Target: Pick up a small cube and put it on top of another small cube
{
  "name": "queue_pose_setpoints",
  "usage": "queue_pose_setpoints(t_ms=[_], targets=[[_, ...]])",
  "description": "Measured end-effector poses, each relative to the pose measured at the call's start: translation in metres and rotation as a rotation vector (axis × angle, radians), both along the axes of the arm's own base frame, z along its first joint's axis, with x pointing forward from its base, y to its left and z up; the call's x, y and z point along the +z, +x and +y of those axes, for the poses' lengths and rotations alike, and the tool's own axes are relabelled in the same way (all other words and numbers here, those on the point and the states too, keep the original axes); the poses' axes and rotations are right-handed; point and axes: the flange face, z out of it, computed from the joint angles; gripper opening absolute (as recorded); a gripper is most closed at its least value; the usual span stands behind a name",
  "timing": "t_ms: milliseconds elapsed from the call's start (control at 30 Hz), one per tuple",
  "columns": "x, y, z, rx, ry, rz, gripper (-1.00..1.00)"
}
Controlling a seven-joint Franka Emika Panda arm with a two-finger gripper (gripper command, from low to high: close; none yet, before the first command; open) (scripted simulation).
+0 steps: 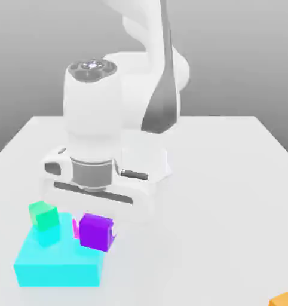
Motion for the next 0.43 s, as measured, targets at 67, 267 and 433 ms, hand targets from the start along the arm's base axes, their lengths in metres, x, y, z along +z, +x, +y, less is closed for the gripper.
queue_pose_setpoints(t_ms=[67,267,433], targets=[[0.014,-0.027,-0.029,-0.076,0.012,-0.004,-1.00],[-0.008,-0.077,-0.075,-0.218,0.045,-0.016,-1.00],[-0.030,-0.079,-0.076,-0.221,0.043,-0.015,1.00]])
